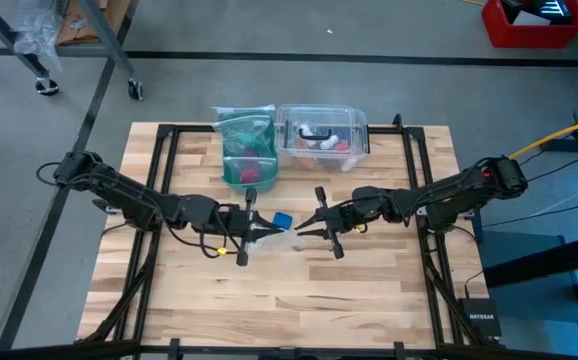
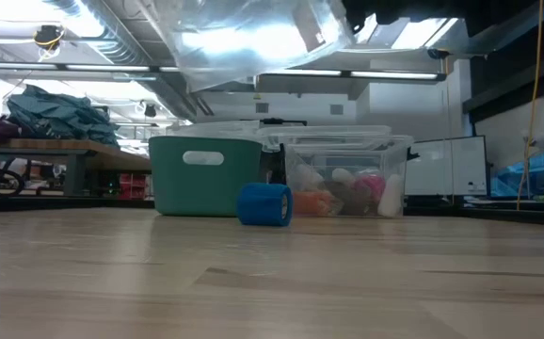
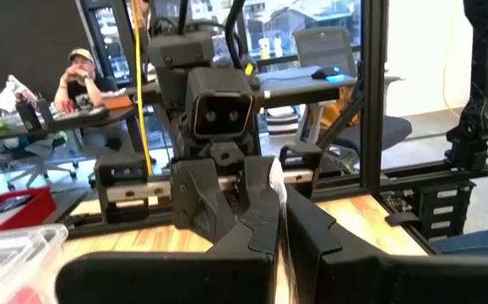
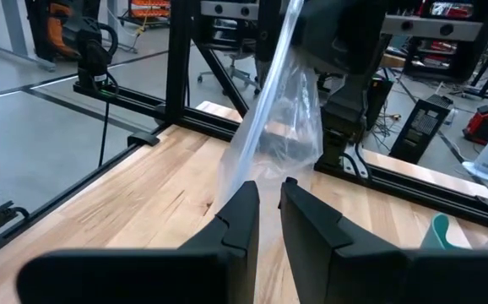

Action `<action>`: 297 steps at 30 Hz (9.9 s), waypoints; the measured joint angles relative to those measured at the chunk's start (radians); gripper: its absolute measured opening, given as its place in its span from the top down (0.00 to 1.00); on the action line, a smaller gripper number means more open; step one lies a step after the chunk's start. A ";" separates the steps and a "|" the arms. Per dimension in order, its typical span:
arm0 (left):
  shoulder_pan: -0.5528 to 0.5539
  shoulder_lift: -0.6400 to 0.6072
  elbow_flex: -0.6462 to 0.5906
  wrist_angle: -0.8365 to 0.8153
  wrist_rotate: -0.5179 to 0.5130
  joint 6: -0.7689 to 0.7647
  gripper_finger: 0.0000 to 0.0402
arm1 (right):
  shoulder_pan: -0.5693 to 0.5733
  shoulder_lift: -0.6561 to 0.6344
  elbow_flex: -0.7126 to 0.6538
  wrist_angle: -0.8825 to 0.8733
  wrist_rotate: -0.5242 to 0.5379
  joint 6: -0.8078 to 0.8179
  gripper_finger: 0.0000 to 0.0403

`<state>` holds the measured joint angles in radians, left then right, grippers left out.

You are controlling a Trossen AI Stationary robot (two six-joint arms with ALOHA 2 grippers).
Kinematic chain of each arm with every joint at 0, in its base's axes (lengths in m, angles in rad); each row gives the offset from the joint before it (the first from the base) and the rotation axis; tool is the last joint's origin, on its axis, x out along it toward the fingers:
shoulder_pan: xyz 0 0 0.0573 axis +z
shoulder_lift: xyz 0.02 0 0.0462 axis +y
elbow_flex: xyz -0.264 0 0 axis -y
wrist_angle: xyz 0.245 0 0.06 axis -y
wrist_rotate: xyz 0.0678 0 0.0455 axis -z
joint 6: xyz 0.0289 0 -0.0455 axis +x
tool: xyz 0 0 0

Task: Roll bandage
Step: Open the transparent zip bag, then put the blue bandage into the transparent zip bag

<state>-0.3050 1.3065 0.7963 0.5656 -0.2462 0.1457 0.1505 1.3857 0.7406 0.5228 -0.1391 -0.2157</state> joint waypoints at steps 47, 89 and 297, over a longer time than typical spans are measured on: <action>0.007 -0.001 0.000 -0.029 -0.034 -0.034 1.00 | 0.000 0.000 0.000 0.001 -0.003 0.001 0.86; 0.001 -0.001 0.000 -0.029 -0.058 -0.035 1.00 | 0.000 0.000 0.000 0.007 0.044 0.000 0.86; 0.083 0.070 0.000 -0.405 -0.186 -0.481 0.76 | -0.133 -0.344 0.000 -0.608 0.158 -0.186 1.00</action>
<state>-0.2217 1.3766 0.7967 0.1602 -0.4324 -0.3348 0.0174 1.0419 0.7406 -0.0855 0.0193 -0.4015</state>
